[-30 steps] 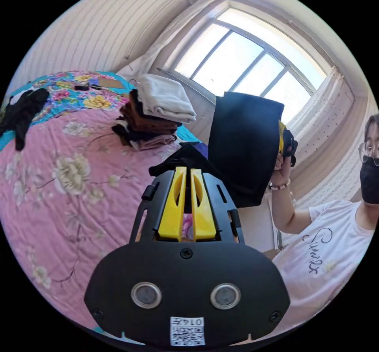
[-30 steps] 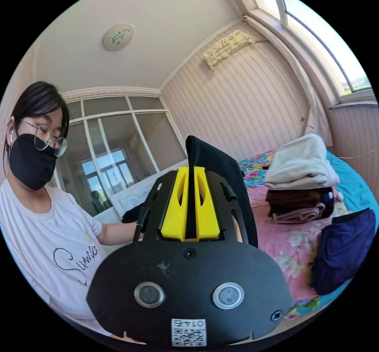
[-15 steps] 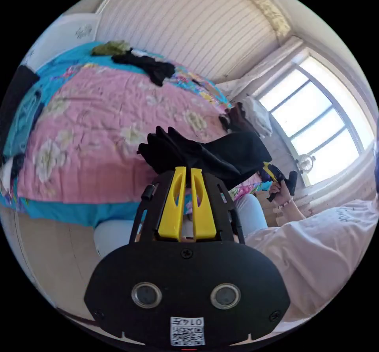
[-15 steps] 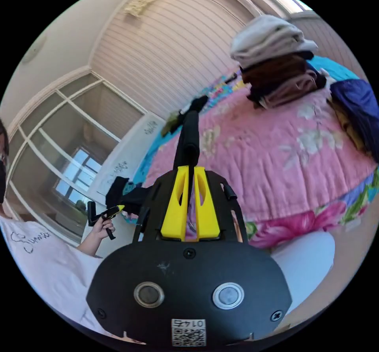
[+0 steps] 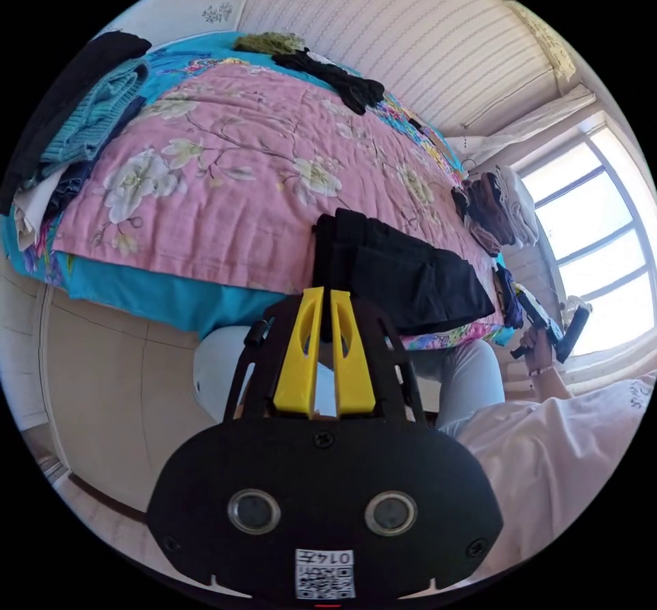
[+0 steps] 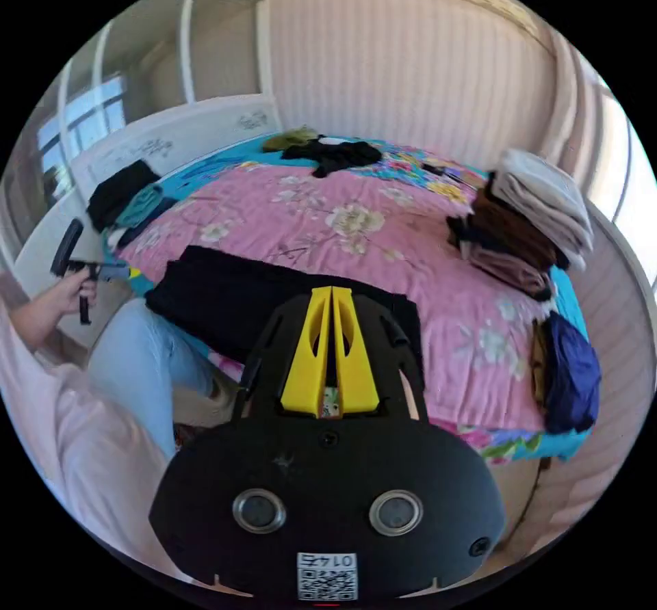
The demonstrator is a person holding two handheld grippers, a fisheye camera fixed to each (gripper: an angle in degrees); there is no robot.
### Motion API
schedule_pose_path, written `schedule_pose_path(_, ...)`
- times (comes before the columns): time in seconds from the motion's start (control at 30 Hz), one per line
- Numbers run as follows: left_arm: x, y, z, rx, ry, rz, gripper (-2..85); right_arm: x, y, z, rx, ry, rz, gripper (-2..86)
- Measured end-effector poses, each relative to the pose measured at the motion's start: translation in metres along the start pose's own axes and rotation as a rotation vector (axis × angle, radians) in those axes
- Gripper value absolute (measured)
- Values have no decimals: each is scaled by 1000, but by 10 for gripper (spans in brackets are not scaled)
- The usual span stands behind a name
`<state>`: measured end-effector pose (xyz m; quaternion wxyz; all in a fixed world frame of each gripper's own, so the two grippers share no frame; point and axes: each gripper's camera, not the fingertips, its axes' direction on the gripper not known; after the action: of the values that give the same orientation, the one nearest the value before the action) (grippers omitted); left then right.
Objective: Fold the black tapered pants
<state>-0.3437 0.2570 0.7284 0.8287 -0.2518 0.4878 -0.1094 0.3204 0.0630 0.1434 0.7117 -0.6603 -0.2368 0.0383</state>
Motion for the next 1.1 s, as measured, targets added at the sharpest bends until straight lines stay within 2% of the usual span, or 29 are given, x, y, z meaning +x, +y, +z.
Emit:
schedule_pose_path(0.17,20,-51,-23,63,58,9,63,-167,-39,86,-186,-194,-569,90)
schedule_pose_path(0.27,37,-84,-26,65,46,30,67,-236,-50,114,-179,-230,-722,147)
schedule_pose_path(0.37,48,-109,-22,27,59,20,73,-280,-60,141,-203,-203,-760,176)
schedule_pose_path(0.5,65,-125,-16,-36,36,57,75,-296,-66,177,-331,-225,-705,157)
schedule_pose_path(0.6,81,-129,-14,-74,-54,145,66,-293,-76,181,-311,-232,-621,47)
schedule_pose_path(0.7,92,-128,-12,-101,-97,189,62,-296,-77,183,-290,-228,-647,25)
schedule_pose_path(0.83,90,-134,-27,-106,-33,115,28,-296,-80,174,-248,-158,-656,12)
schedule_pose_path(0.87,91,-135,-32,-112,-9,115,3,-287,-84,167,-231,-143,-613,10)
schedule_pose_path(1.03,118,-131,-55,-84,-64,232,-7,-203,-93,125,-160,-29,-317,9)
schedule_pose_path(1.1,122,-132,-65,-70,-49,207,-6,-163,-90,108,-162,3,-204,10)
